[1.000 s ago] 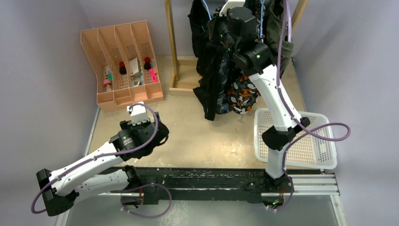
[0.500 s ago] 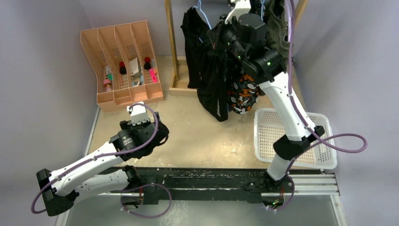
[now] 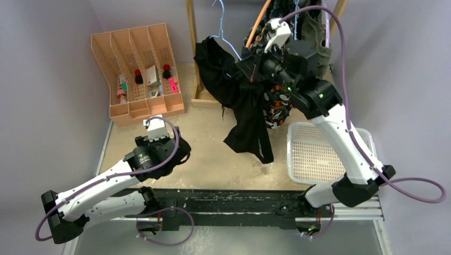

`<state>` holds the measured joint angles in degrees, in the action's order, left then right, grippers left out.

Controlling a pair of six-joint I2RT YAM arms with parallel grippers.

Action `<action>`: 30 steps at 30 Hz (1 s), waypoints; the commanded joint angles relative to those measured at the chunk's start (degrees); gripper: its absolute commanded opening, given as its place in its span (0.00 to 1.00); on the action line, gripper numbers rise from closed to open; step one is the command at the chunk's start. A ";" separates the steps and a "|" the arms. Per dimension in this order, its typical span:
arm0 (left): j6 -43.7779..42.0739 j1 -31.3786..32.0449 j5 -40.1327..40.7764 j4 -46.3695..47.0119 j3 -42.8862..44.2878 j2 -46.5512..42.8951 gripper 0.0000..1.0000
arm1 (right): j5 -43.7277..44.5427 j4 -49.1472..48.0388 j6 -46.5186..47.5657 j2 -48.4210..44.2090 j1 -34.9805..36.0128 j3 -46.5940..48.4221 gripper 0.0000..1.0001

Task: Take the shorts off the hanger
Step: Pick up the hanger from the clothes rod, then remove the shorts from the hanger.

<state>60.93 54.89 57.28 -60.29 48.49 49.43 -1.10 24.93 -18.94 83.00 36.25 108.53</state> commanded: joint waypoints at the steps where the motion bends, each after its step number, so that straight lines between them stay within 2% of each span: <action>1: 0.23 0.11 2.45 0.72 2.07 -1.68 1.00 | -6.33 -9.09 -1.65 -5.75 0.04 -5.42 0.00; 11: 6.18 0.01 -6.45 2.23 7.07 -3.49 1.00 | -15.24 -18.50 -1.82 -18.70 0.21 -27.68 0.00; 17: 7.32 0.02 -8.27 5.37 11.51 -5.54 1.00 | -18.97 -23.79 -3.49 -24.57 0.34 -40.48 0.00; 22: 4.80 -0.04 -11.62 13.48 12.00 -8.36 0.95 | -19.65 -23.99 -4.91 -24.80 0.98 -45.68 0.00; 27: 4.13 -0.05 -12.40 16.26 12.85 -8.91 0.80 | -20.40 -26.37 -7.02 -24.79 3.49 -49.14 0.00; 30: 3.77 0.01 -14.01 16.84 12.91 -7.80 0.77 | -19.38 -26.02 -6.88 -23.28 6.64 -49.07 0.00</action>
<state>66.26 54.89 45.45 -47.68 59.33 40.56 -19.07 5.65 -24.34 59.48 39.53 58.50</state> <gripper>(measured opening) 0.785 0.045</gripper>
